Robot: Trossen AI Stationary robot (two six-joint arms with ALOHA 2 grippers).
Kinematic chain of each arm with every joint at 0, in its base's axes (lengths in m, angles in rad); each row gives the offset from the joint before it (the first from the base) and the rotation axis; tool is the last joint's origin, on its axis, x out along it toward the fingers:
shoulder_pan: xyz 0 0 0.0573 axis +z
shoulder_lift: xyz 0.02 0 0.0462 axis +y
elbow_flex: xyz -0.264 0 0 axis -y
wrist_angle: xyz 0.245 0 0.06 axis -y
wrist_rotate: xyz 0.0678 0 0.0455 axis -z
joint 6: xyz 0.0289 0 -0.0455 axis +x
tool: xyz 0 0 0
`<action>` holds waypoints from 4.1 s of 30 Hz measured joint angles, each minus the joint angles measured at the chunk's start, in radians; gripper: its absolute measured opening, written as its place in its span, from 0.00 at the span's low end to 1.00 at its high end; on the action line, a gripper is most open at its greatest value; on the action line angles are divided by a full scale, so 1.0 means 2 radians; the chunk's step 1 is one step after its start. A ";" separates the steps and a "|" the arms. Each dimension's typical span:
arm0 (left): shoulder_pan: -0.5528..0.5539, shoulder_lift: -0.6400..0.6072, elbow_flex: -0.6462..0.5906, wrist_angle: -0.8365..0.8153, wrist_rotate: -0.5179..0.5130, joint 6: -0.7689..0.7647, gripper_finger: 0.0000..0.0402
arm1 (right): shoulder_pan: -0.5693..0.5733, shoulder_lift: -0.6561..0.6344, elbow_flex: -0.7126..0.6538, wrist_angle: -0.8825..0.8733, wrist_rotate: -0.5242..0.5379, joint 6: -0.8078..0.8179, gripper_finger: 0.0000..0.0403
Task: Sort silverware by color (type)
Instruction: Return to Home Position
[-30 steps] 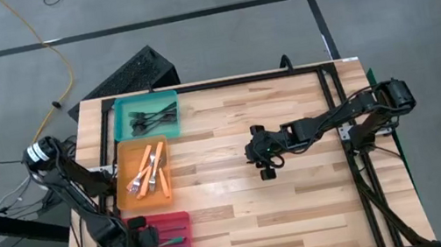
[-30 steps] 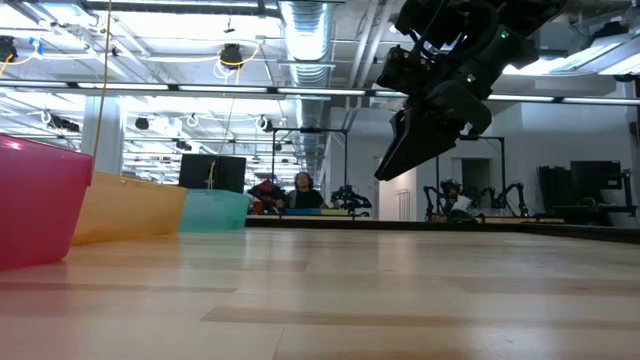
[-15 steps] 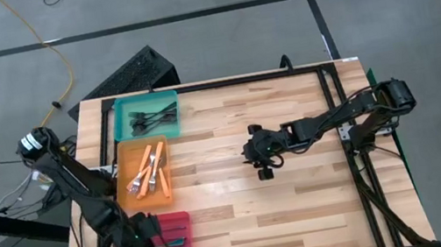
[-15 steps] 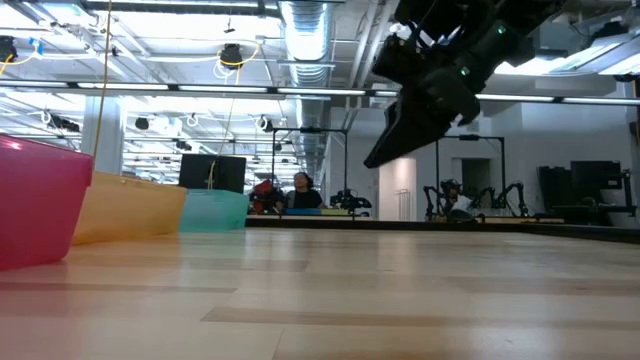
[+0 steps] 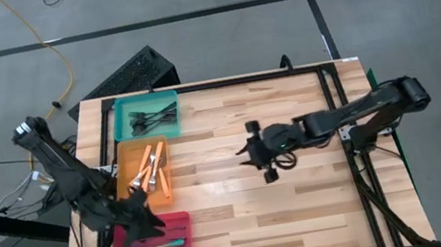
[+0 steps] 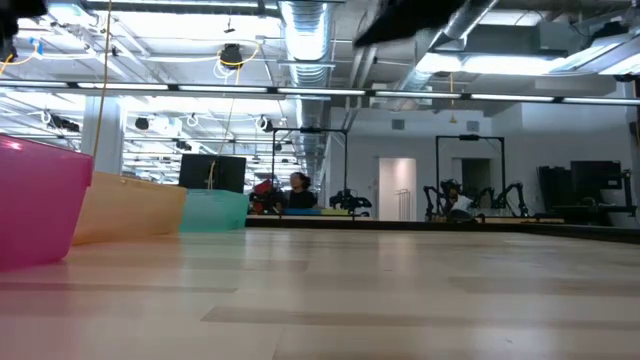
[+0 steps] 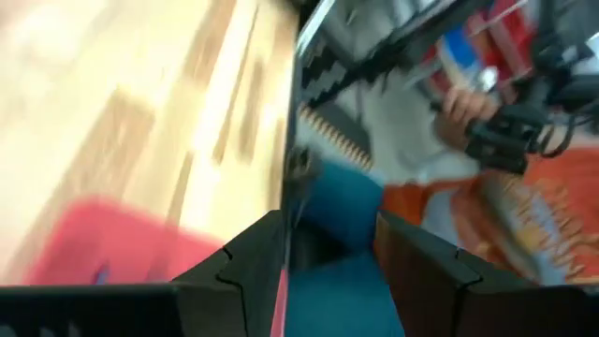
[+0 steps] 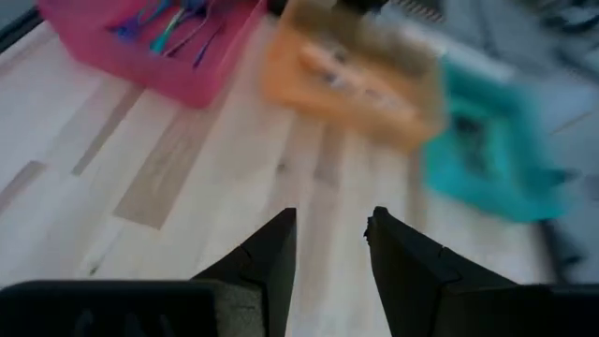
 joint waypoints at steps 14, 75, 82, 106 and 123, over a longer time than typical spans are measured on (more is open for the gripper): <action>0.006 -0.172 0.000 0.080 -0.084 0.359 0.39 | -0.028 -0.226 0.032 -0.086 0.040 0.016 0.38; 0.007 -0.423 -0.274 0.289 0.075 0.524 0.39 | -0.166 -0.703 -0.534 0.193 0.018 0.293 0.38; 0.007 -0.423 -0.330 0.312 0.021 0.488 0.39 | -0.167 -0.700 -0.535 0.168 0.020 0.274 0.38; 0.058 -0.423 -0.332 0.329 0.008 0.522 0.39 | -0.182 -0.699 -0.536 0.147 0.019 0.217 0.38; 0.122 -0.423 -0.332 0.305 0.059 0.495 0.39 | -0.229 -0.698 -0.536 0.142 0.016 0.189 0.38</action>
